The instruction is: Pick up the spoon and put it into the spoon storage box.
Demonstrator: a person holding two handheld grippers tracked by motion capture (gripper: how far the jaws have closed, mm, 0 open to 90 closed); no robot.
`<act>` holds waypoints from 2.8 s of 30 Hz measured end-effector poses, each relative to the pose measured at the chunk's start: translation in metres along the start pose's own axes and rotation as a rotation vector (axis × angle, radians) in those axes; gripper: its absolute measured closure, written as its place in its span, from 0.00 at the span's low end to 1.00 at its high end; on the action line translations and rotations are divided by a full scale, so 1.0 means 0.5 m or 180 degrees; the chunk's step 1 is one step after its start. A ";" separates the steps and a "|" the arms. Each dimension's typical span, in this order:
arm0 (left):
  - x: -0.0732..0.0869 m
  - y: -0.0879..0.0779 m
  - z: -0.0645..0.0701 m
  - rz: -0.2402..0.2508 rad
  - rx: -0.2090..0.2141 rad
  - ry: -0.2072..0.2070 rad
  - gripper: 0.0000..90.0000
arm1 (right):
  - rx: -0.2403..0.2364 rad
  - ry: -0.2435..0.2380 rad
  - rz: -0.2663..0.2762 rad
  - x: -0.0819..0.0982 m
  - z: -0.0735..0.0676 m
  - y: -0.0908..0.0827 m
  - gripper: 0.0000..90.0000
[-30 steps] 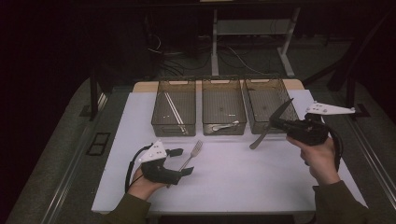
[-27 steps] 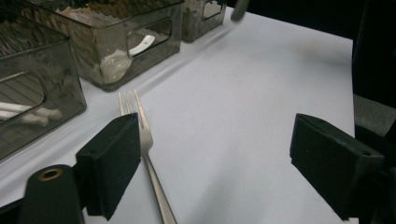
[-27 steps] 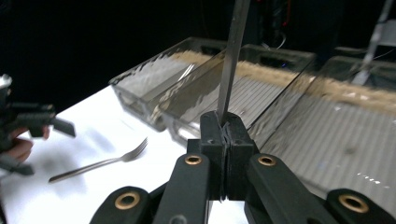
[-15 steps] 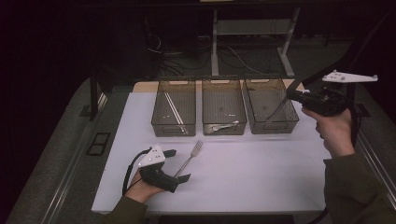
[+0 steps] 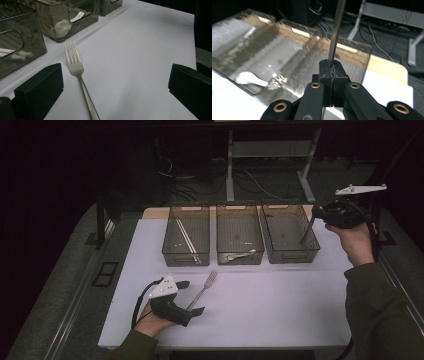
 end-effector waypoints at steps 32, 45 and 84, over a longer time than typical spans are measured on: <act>-0.002 0.004 0.004 -0.0017 0.0079 -0.0006 0.00 | 0.0102 -0.0248 -0.0600 0.039 0.022 0.129 0.99; -0.006 0.005 0.000 -0.0004 0.0096 -0.0003 0.00 | 0.0121 -0.0203 -0.0758 0.047 0.013 0.236 0.98; -0.001 0.010 0.000 -0.0098 0.0090 -0.0023 0.00 | -0.0541 -0.0096 -0.0295 0.110 -0.103 0.091 0.31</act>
Point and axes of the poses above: each handheld gripper's, and its own axes: y roughly forward along the jaws, x roughly out of its underside, z roughly to its right, the point moved 5 cm from there along y, roughly forward along the jaws, and after that the axes turned 4 degrees about -z, right-handed, at the moved point
